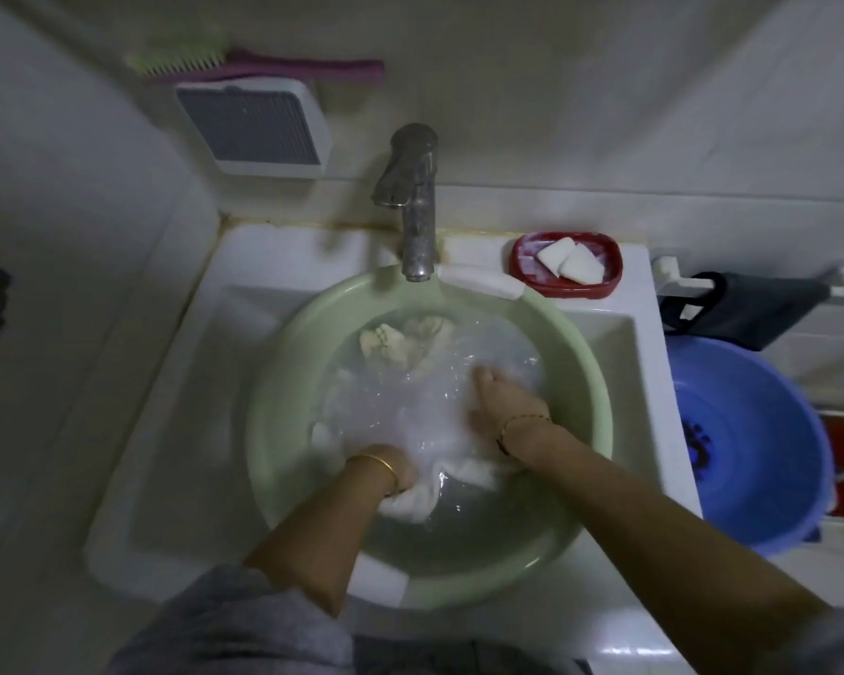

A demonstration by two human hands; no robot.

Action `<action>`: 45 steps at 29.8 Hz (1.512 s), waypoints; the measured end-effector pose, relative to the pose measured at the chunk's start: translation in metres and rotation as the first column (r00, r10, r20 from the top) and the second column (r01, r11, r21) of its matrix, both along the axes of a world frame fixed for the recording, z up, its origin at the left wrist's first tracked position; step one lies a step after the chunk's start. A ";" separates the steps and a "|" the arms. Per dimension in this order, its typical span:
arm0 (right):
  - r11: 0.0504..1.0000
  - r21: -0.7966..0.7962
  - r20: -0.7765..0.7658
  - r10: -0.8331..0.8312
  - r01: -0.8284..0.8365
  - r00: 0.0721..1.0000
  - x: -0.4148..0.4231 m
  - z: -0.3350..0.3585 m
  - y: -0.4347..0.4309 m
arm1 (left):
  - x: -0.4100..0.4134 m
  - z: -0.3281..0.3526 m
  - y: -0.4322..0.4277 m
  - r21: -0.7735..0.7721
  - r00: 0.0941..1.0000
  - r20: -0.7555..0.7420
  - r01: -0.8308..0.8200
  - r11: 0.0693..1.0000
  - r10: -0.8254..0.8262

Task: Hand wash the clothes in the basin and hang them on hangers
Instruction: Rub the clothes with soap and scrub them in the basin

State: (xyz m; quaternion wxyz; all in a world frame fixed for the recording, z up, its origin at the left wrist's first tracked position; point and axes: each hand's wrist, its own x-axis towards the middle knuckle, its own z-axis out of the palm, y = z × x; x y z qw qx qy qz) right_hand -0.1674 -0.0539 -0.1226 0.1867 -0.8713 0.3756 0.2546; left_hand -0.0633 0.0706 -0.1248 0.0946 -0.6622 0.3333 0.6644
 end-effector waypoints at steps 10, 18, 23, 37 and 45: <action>0.910 0.414 0.682 -0.314 0.005 0.661 0.002 0.055 0.012 | 0.034 0.031 -0.026 -0.602 0.959 0.256 0.061 0.796 0.120; 0.634 0.770 0.616 -0.708 -0.073 0.345 0.000 0.122 0.009 | 0.065 0.091 -0.007 -0.748 0.950 -0.272 -0.311 0.587 0.156; 0.964 0.250 0.268 -0.162 0.093 0.950 -0.013 0.120 -0.012 | 0.082 0.092 0.002 -0.747 0.876 -0.371 -0.478 0.461 0.308; 0.973 -0.175 0.063 -0.143 0.151 0.988 0.036 -0.029 0.054 | 0.029 -0.027 -0.014 -0.310 0.509 0.844 0.720 0.621 -0.168; 0.928 0.074 0.103 -0.371 0.365 0.923 0.054 -0.030 0.003 | 0.042 -0.012 -0.034 -0.508 0.581 0.809 0.614 0.604 0.090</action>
